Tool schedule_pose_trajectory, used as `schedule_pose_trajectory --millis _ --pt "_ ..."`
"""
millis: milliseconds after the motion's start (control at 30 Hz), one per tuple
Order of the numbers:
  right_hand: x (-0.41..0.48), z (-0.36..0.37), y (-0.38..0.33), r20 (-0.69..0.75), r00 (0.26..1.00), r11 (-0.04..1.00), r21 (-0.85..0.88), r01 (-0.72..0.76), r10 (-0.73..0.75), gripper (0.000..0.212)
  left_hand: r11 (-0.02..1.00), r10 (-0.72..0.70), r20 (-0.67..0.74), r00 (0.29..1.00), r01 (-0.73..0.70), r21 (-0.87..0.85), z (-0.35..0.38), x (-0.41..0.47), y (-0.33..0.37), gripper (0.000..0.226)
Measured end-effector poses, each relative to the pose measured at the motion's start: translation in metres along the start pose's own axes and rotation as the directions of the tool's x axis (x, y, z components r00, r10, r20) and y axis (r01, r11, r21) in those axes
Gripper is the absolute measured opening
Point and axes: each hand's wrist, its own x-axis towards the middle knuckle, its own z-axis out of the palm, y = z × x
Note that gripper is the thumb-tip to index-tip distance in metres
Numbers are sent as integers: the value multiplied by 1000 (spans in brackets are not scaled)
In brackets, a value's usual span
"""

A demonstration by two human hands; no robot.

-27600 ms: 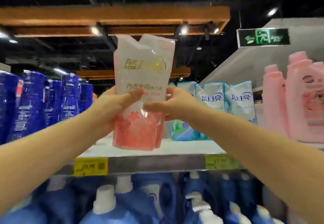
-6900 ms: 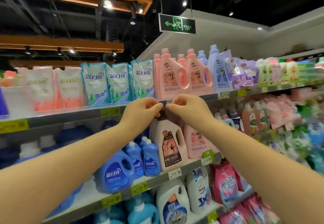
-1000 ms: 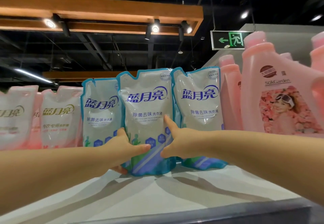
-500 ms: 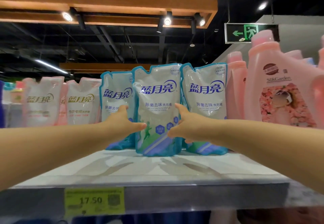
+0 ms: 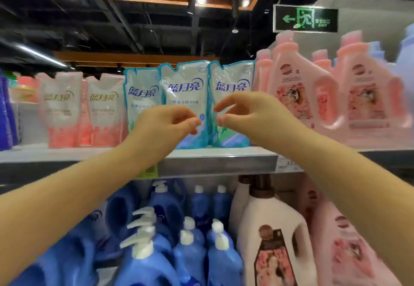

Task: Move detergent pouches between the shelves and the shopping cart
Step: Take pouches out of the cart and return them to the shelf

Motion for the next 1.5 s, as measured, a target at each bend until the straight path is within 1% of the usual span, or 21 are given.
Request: schedule_pose_trajectory --millis 67,167,300,433,533,633,700,767,833,967,1033,1100,1167,1200,1267,1300,1367,1433,1467,1500 --pt "-45 3 -12 -89 996 998 56 -17 22 8 992 56 -33 998 -59 -108 2 -38 20 20" --pt "-120 14 -32 -220 971 996 15 -93 94 10 981 107 -52 993 -114 -155 12 -106 44 18" --pt "-222 31 -60 -378 886 959 12 -284 267 4 970 83 53 995 -69 -235 27 -196 77 14" --pt "-326 27 -88 -451 759 857 27 -514 469 5 930 -18 151 988 72 -361 40 -279 121 12" --pt "-408 11 -102 -453 662 754 34 -656 597 6 880 -82 273 959 198 -432 52 -340 161 15" --pt "-486 -10 -111 -473 557 647 36 -762 683 10 880 -79 404 911 254 -402 63 -399 203 25" --pt "-535 -28 -120 -493 484 579 52 -813 723 14 877 -68 490 869 286 -385 74 -437 234 24" --pt "-585 -51 -128 -505 398 507 94 -857 766 14 877 -57 569 820 314 -364 89 -474 271 20" --pt "-637 -76 -138 -516 325 444 125 -887 793 14 877 -54 632 773 339 -340 106 -513 313 19" --pt "-732 -140 -156 -514 226 327 114 -938 828 13 848 -63 712 699 413 -331 127 -588 400 27" --pt "-769 -165 -161 -539 162 271 129 -954 826 14 859 -45 740 671 403 -314 133 -615 431 24" --pt "-798 -181 -161 -527 100 235 196 -952 844 14 876 -45 747 664 386 -290 141 -632 450 20" --pt "-824 -189 -154 -503 10 185 299 -936 865 8 882 -65 748 660 388 -266 152 -645 457 18" --pt "-835 -192 -147 -495 -40 154 346 -926 868 9 884 -71 756 650 392 -254 159 -652 458 16" --pt "-855 -192 -131 -470 -141 85 426 -901 871 27 891 -81 787 611 398 -218 175 -663 456 9" --pt "-865 -189 -121 -450 -180 51 454 -889 875 34 894 -94 805 585 405 -190 187 -669 453 7" --pt "-883 -177 -100 -414 -242 -5 496 -868 878 43 902 -111 849 517 411 -132 212 -683 446 24" --pt "-900 -162 -76 -374 -311 -72 534 -843 874 48 908 -107 897 428 410 -88 245 -700 438 41" --pt "-910 -154 -62 -352 -362 -118 557 -822 863 51 906 -97 920 379 417 -76 262 -709 437 47" --pt "-921 -146 -45 -325 -431 -176 589 -789 842 55 902 -82 942 327 425 -69 284 -719 436 52"
